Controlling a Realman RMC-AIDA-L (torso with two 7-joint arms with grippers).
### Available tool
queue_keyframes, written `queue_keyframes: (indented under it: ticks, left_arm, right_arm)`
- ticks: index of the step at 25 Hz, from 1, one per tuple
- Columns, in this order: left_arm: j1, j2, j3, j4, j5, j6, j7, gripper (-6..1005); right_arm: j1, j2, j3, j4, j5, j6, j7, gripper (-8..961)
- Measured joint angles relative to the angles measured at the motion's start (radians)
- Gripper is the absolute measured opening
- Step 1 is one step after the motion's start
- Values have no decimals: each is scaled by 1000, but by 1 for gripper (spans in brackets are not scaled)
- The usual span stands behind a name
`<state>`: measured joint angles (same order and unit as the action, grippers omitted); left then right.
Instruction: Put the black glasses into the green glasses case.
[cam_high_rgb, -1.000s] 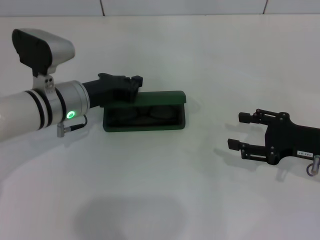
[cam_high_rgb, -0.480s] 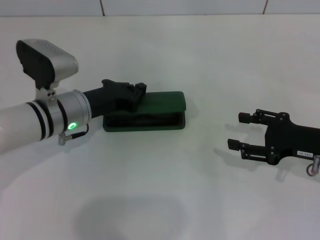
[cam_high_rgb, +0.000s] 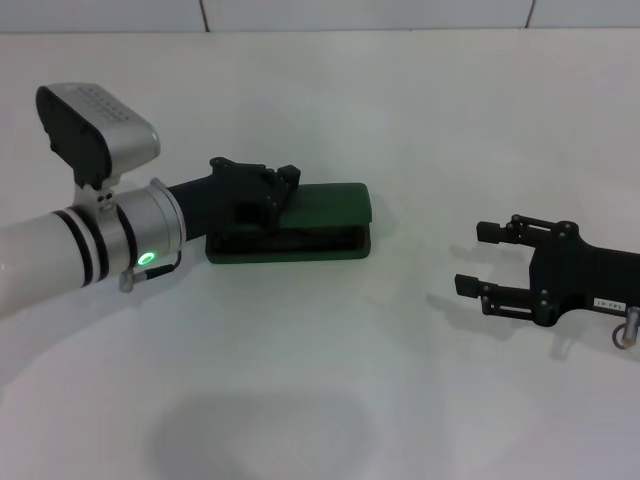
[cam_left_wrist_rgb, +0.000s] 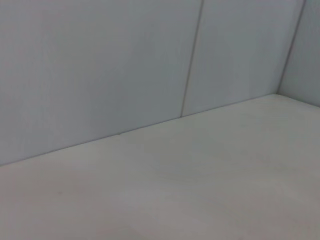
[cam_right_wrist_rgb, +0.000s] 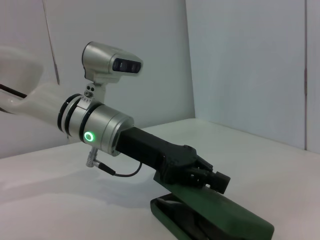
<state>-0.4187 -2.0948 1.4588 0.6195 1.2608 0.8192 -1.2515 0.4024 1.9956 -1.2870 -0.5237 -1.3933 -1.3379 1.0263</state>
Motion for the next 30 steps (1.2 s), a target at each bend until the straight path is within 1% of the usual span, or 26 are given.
queue_keyframes:
  ticks: [6,10,14,17,18,20,23,26,28,30]
  left_arm:
    - [1,-1,1,-47,-60,39,111,16]
    - [0,0,-1,-67,-86,45,152,16]
    - [1,1,-4,-67,-94,71,141,17]
    - [-4,11,-6,-49,-107,114,61,17]
    - [-15,27,-7,-32,-93,136,-32,17]
    - [-29,45,-7,-21,-71,149,-126,17]
    - [-68,89,-8,-16,-16,162,-304,17]
    - [-92,123,-12,-16,24,162,-379,17]
    - [-93,130,-29,-13,38,164,-382,17]
    - [-79,129,-62,7,62,167,-366,51]
  right_arm:
    - [1,0,0,0,2,1,0,723]
    - [2,0,0,1,2,2,0,722]
    - [3,0,0,1,3,1,1,722]
    - [3,0,0,2,4,0,8,722]
    - [3,-1,0,2,4,0,14,722]
    - [3,-4,0,0,1,-1,28,722]
    - [3,-6,0,-1,0,-4,30,722]
    - [3,-7,0,-2,0,-6,30,722]
    - [3,-9,0,-3,0,-7,30,721]
    - [3,-9,0,-3,0,-8,31,721]
